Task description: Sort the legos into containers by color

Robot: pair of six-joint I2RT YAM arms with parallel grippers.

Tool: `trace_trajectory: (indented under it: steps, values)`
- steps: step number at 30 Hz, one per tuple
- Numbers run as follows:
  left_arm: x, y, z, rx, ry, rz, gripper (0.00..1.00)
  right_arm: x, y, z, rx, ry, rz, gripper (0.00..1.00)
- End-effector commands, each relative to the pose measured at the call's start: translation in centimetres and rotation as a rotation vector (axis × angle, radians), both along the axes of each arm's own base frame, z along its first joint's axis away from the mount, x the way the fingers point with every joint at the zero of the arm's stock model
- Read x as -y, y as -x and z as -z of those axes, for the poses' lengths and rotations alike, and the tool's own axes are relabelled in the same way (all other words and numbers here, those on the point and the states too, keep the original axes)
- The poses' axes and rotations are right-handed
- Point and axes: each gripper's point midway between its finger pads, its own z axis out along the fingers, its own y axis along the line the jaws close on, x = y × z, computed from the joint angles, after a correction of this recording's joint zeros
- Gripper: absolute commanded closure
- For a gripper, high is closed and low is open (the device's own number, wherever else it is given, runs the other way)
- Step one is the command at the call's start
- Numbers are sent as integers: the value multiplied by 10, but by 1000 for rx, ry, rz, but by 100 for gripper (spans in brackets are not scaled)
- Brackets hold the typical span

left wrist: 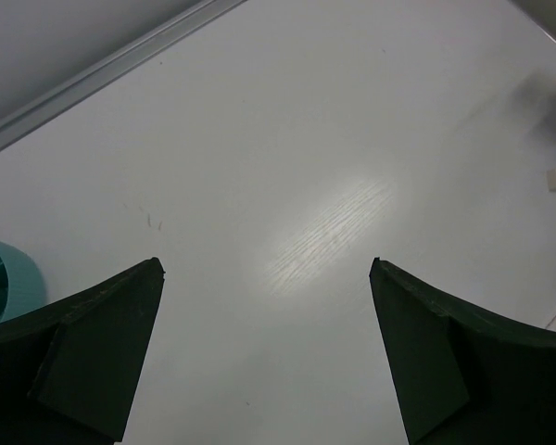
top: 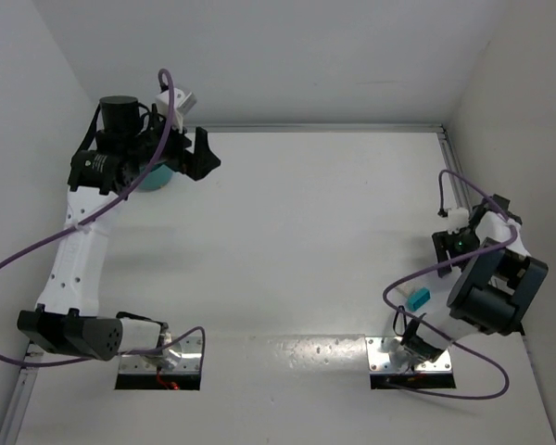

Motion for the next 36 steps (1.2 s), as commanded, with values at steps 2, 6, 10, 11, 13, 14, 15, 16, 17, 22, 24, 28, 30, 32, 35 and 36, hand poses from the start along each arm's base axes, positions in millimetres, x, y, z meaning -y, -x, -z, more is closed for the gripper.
trace_trajectory:
  steps: [2,6,10,11,13,14,15,16,17,22,24,28,30,32,35,36]
  values:
    - [1,7,-14,45,-9,-32,0,0,-9,16,21,-53,-17,37]
    - [4,7,-9,33,-17,-42,0,1,-13,28,13,-69,-18,40]
    - [-1,2,4,-7,-14,-92,0,2,-14,37,1,-76,-27,54]
    - [-2,2,5,-18,-3,-110,0,1,-13,41,-11,-85,-26,57]
    - [-3,2,15,-50,-3,-124,0,3,-18,42,-1,-89,-27,64]
    - [-2,2,19,-64,2,-127,0,5,-20,42,0,-88,-27,66]
    - [-1,6,24,-76,4,-118,0,5,-21,42,0,-88,-27,68]
    - [0,7,22,-53,2,-102,0,4,-27,39,15,-89,-40,73]
    - [-1,8,23,-39,-4,-98,0,2,-25,39,7,-94,-39,76]
    - [2,22,34,8,2,-58,0,-28,-55,3,102,-263,-111,93]
    - [8,34,22,87,23,-4,0,-64,-49,-16,63,-402,-167,94]
    - [24,60,39,138,19,170,0,-155,-49,-81,73,-827,-379,96]
    - [38,72,47,143,21,259,0,-184,-49,-93,55,-900,-384,97]
    - [50,87,59,130,36,355,0,-227,-41,-104,30,-916,-547,97]
    - [62,101,72,140,24,454,3,-284,-27,-123,-7,-988,-707,97]
    - [65,106,68,182,12,493,5,-299,-29,-135,15,-1029,-737,97]
